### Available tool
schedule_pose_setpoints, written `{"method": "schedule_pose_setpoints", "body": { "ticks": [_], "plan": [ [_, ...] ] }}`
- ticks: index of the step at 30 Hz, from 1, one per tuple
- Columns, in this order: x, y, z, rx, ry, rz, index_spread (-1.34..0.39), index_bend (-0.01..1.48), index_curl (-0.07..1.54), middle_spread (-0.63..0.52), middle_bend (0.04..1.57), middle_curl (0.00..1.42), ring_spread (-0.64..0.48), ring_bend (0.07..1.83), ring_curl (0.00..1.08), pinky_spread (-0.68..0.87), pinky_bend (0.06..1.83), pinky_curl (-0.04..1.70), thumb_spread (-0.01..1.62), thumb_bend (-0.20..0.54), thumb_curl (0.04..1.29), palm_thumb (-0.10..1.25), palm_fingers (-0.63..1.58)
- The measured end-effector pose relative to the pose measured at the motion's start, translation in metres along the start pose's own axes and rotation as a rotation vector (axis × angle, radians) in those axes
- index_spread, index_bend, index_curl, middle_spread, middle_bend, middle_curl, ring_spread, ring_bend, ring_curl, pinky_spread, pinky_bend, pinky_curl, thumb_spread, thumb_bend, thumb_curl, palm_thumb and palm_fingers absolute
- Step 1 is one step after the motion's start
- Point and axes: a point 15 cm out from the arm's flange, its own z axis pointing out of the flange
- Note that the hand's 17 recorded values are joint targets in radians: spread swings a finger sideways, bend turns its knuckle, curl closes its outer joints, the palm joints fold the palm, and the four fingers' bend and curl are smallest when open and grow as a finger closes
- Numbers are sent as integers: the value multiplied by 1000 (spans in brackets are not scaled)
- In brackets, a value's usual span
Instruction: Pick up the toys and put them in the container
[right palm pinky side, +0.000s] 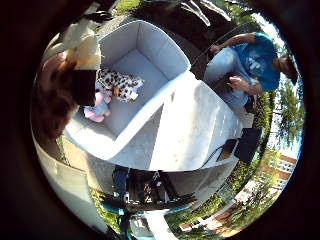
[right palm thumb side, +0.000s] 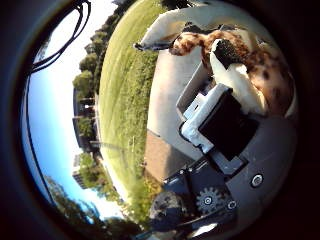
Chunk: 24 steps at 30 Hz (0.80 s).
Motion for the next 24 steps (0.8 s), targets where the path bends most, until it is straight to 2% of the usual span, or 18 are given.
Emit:
{"method": "schedule_pose_setpoints", "body": {
  "ticks": [3,6,9,11,13,15,19,24],
  "plan": [
    [19,-6,16,10,6,29,-1079,757,4,-199,1003,1085,-17,1397,676,179,1350,881,1186,-28,637,891,893],
    [30,-6,25,4,9,38,-887,798,28,-164,821,998,20,1261,626,230,1318,847,1177,-34,616,856,786],
    [37,-1,31,-18,13,34,-584,749,59,-110,468,856,118,1125,592,299,1280,839,1155,-42,589,805,241],
    [40,3,34,-38,15,24,-477,717,87,-57,312,745,189,967,515,353,1198,787,1142,-42,569,773,-19],
    [43,10,35,-63,16,0,-451,661,97,-5,207,649,241,808,423,405,1139,720,1131,-39,551,752,-121],
    [46,12,32,-70,15,-19,-439,563,98,30,153,581,272,694,362,444,1098,669,1120,-33,537,746,-143],
    [54,18,24,-94,9,-19,-435,458,119,73,126,485,300,610,321,489,1017,606,1109,-29,517,744,-117],
    [49,47,-22,-175,-11,-20,-423,402,162,103,131,403,313,517,295,502,840,517,1114,-26,494,746,-124]
  ]
}}
